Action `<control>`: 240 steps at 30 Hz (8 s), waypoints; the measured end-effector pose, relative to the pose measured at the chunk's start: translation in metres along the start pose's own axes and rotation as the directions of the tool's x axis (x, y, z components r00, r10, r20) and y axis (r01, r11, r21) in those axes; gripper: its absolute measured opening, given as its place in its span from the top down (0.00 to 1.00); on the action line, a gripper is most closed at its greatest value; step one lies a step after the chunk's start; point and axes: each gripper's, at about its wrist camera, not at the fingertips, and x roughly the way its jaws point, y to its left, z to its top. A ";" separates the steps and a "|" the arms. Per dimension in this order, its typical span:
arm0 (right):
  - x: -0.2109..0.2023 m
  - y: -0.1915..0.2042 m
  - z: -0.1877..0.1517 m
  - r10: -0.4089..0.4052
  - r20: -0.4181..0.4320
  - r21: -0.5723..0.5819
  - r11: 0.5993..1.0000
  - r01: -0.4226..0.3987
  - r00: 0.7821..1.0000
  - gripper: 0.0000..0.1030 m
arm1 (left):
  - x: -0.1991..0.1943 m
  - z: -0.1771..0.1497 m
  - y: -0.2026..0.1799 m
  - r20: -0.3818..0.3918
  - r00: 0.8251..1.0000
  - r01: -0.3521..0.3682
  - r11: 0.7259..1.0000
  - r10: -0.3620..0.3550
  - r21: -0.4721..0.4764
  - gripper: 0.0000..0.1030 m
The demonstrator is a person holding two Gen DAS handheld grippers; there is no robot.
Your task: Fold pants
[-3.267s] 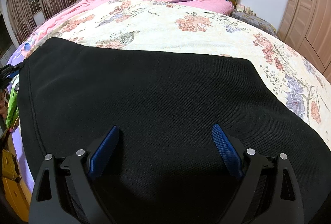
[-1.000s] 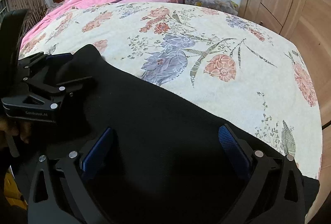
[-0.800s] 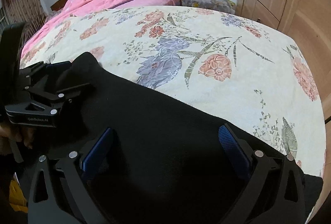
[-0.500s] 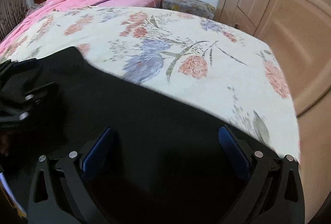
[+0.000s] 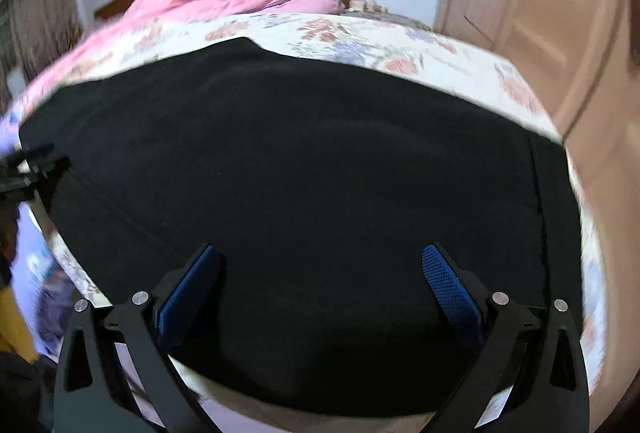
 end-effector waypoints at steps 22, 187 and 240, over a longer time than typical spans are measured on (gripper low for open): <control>-0.013 0.041 -0.023 -0.029 0.008 -0.132 0.991 0.030 1.000 0.04 | 0.002 -0.003 -0.005 0.008 1.000 -0.015 1.000 0.015 -0.005 0.01; 0.100 0.489 0.140 0.595 -0.228 -0.474 0.624 -0.622 0.771 0.69 | -0.106 -0.049 0.350 0.222 0.975 0.165 0.623 0.014 -0.765 0.02; 0.074 0.267 0.158 0.424 -0.069 -0.270 0.864 -0.426 0.903 0.16 | -0.098 0.069 0.133 0.381 0.925 0.093 0.977 -0.013 -0.192 0.71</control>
